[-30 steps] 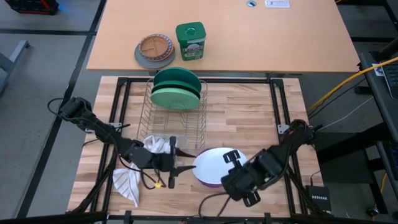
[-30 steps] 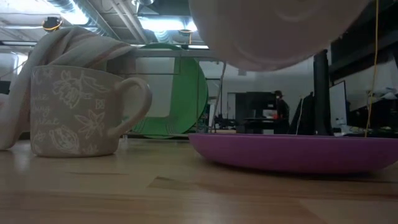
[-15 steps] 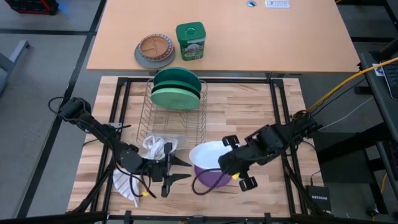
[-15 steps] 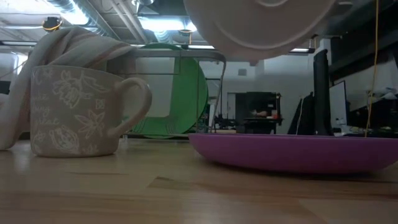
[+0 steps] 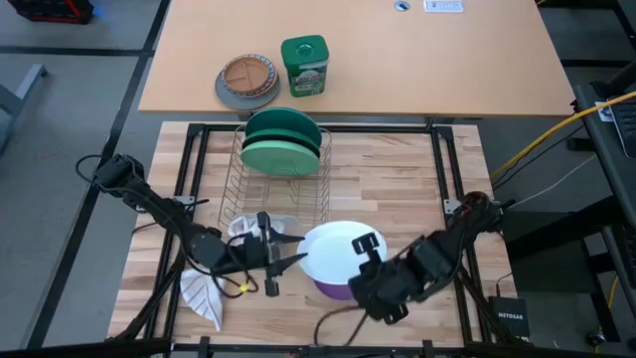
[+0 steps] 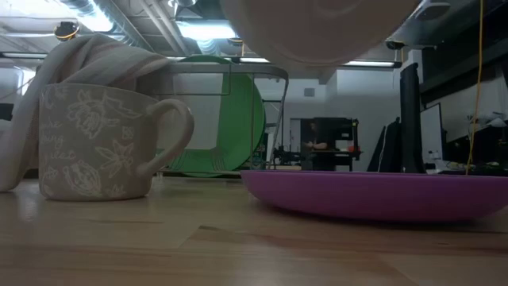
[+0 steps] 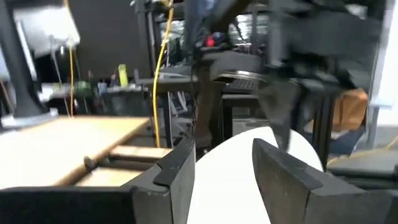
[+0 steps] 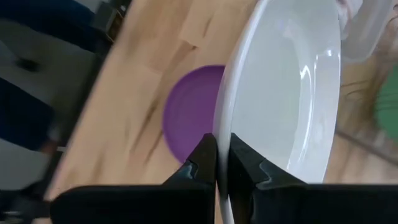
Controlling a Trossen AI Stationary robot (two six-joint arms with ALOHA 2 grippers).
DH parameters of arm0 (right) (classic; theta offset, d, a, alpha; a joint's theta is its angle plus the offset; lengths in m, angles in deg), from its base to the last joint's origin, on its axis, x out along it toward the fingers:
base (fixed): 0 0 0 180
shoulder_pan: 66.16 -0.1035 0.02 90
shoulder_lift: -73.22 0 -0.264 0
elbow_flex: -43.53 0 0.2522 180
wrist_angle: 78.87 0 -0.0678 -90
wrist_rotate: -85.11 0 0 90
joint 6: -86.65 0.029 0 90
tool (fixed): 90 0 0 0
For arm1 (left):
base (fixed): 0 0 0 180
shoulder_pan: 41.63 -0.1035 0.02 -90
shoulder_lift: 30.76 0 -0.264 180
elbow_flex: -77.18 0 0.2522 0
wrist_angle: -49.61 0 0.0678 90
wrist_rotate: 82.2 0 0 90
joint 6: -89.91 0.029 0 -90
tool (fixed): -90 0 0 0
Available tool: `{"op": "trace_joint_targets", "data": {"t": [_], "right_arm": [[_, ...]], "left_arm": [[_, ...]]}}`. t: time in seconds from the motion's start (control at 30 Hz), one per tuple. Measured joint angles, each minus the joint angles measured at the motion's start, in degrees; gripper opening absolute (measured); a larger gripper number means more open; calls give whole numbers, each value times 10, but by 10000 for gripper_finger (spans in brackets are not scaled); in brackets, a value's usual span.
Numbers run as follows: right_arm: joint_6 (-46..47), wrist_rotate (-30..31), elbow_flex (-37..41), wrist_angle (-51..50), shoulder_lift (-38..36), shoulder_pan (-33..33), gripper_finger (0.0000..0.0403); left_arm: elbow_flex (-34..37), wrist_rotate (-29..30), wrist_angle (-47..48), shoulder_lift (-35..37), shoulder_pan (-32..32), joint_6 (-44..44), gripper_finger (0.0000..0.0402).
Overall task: Sort dishes
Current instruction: Put the white plate into the gray dish rack
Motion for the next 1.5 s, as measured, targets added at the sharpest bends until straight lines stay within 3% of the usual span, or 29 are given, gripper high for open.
{"op": "trace_joint_targets", "data": {"t": [0.13, 0.27, 0.73, 1.03, 1.3, 1.5], "right_arm": [[-27, 63, 0, 2, 30, -23, 17], [-49, 110, 0, 2, 58, -41, 17], [-191, 325, 9, 2, 132, -77, 17], [-244, 376, 127, 2, 132, -77, 17], [-276, 440, 217, 0, 132, -77, 17], [-292, 481, 229, 0, 132, -77, 17]], "left_arm": [[0, 1, 9, 0, -18, -78, 148], [0, 1, 9, 0, -29, -94, 148], [0, 42, 33, 0, -49, -6, 148], [0, 142, 104, 0, -50, -5, 148], [0, 147, 218, 0, -51, -79, 148], [0, 159, 301, 0, -51, -153, 148]]}}
